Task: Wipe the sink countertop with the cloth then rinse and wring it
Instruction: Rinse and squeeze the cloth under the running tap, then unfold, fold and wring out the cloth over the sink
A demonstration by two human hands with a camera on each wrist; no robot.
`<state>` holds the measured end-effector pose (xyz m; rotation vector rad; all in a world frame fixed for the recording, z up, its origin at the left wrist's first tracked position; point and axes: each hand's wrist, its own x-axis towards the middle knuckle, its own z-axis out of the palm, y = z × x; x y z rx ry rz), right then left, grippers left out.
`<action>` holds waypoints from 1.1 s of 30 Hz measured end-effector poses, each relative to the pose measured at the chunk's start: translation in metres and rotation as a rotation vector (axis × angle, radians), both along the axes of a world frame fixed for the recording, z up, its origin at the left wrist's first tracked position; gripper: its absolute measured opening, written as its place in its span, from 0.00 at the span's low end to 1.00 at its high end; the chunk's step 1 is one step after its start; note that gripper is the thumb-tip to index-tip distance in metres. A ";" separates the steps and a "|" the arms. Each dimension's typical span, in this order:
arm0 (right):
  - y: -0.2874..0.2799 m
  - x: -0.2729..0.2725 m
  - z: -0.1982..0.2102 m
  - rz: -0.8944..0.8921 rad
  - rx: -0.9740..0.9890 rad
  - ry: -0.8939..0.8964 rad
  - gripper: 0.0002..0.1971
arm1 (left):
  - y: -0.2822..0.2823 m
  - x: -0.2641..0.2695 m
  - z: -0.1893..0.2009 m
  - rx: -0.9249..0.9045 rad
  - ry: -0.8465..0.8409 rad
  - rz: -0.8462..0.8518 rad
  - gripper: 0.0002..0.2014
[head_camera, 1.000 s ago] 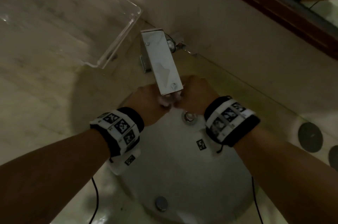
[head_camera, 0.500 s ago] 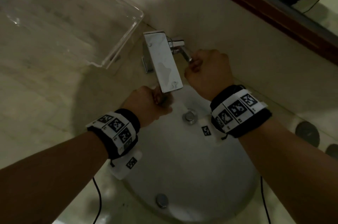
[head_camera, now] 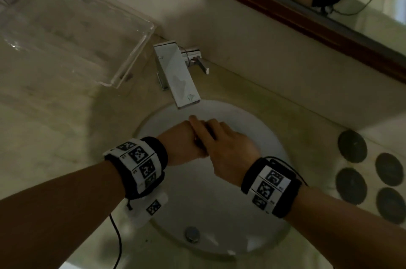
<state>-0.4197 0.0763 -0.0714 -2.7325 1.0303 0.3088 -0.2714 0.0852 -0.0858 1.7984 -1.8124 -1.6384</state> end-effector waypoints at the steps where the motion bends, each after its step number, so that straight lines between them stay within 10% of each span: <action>1: 0.003 -0.004 -0.002 0.000 -0.069 -0.014 0.36 | 0.002 -0.006 0.002 0.011 -0.053 -0.049 0.14; 7: 0.014 -0.016 0.003 -0.078 -0.070 0.086 0.06 | 0.013 -0.038 0.008 0.016 -0.344 -0.293 0.14; 12: 0.018 -0.015 0.018 -0.110 0.054 0.178 0.18 | 0.021 -0.044 0.005 -0.080 -0.468 -0.354 0.15; 16: 0.018 -0.013 0.022 -0.215 0.143 0.190 0.06 | 0.023 -0.042 0.008 -0.168 -0.557 -0.358 0.17; 25: 0.020 -0.007 0.038 -0.380 0.493 0.170 0.13 | 0.042 -0.044 0.036 -0.441 -0.801 -0.568 0.13; 33: 0.045 -0.016 0.055 -0.325 0.104 0.123 0.08 | 0.040 -0.049 0.061 -0.215 -0.655 -0.355 0.07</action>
